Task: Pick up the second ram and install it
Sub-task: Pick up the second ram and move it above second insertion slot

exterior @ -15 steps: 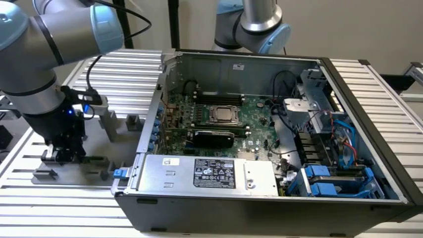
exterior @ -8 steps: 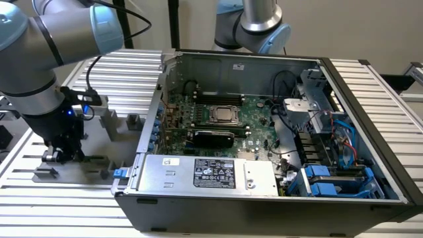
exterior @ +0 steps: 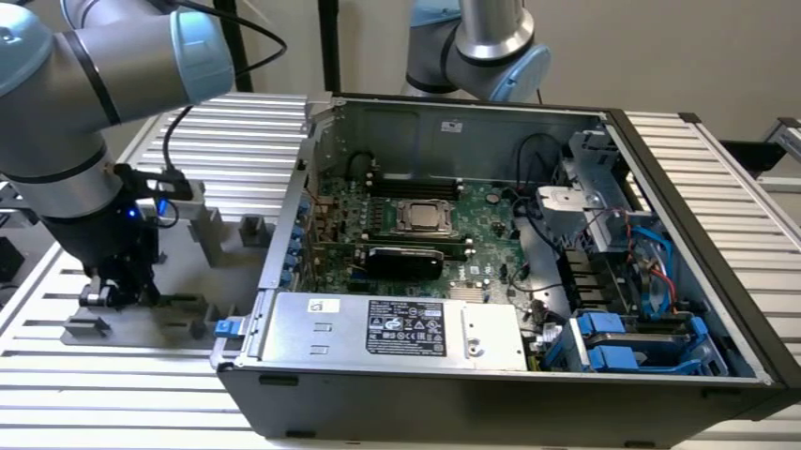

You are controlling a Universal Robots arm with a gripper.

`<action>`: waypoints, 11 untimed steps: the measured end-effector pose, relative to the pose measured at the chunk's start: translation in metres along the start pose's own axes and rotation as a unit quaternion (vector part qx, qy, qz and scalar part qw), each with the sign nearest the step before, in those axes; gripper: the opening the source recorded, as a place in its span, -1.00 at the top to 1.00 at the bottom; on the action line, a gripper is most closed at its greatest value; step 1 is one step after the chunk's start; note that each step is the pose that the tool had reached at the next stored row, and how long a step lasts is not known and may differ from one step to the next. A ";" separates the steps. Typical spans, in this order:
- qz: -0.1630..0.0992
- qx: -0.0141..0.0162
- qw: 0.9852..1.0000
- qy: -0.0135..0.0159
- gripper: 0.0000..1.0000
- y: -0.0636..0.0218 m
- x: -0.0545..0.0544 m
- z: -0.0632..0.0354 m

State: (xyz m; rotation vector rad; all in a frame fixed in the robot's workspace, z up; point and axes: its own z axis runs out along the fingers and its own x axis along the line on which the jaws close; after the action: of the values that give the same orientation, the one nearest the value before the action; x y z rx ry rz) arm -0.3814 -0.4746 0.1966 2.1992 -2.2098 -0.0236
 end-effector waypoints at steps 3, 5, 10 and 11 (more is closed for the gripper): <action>0.000 0.000 1.000 0.000 1.00 0.0000 0.000 0.0000; 0.000 0.000 1.000 0.000 1.00 0.0000 0.000 0.0000; 0.000 0.000 1.000 0.000 1.00 0.0002 0.000 -0.0055; 0.000 0.000 1.000 0.000 1.00 0.0002 0.000 -0.0076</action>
State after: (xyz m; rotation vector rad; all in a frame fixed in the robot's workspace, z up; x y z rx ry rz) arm -0.3814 -0.4746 0.2042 2.1990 -2.2102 -0.0237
